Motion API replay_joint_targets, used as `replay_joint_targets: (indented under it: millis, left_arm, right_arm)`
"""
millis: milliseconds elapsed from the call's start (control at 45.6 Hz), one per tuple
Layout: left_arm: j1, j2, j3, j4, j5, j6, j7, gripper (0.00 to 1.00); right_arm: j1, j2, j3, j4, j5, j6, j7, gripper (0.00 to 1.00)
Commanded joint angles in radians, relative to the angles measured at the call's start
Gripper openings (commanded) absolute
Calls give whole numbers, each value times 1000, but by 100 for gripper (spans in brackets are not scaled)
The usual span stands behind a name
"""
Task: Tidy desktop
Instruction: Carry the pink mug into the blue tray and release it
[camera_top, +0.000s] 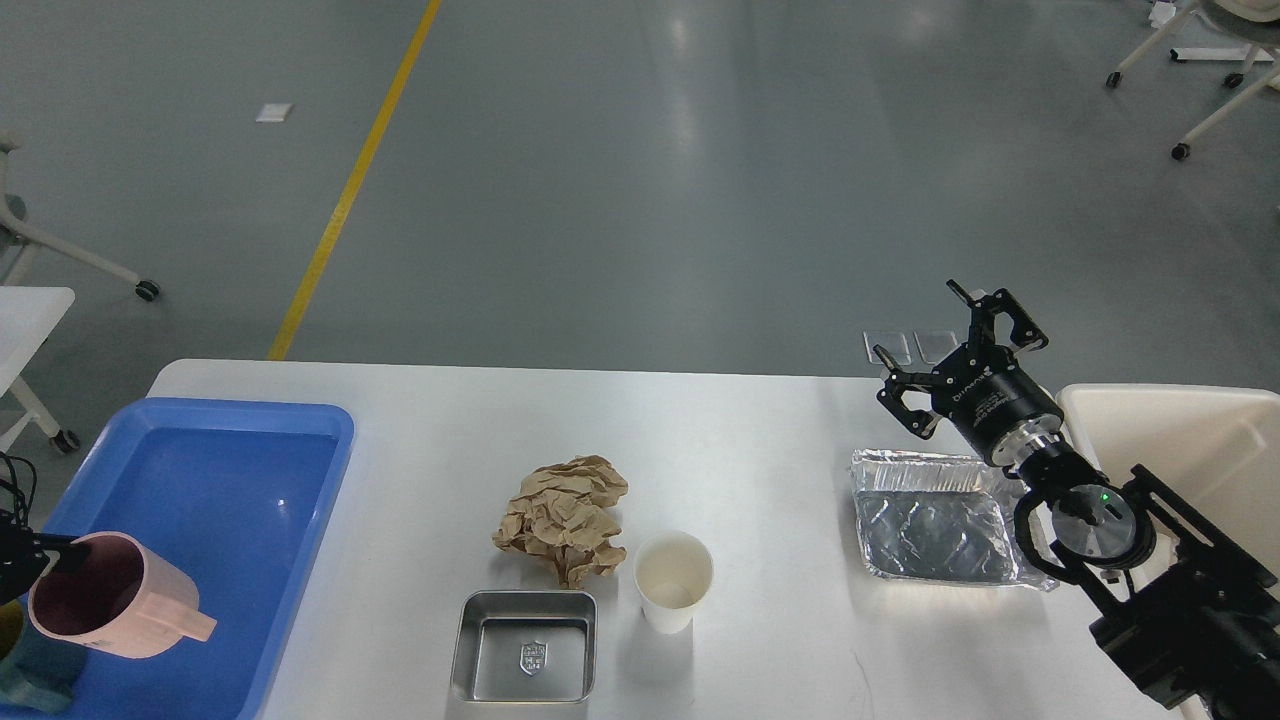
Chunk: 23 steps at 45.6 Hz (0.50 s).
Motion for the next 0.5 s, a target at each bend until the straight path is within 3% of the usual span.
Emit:
replay_joint_targets:
  millis: [0,219,482]
  left_arm:
    - [19,-46,2,41,5,12,0,9]
    - [47,-147,2,98,7,21,1,10]
    - [48,-170,0,103,-1,22,1,12]
  right_arm:
    - [0,-2,-2,0,0,0,0,100]
    - [-3,-1,-2,0,0,0,0,100]
    - [-3,2,0,0,0,0,0,100]
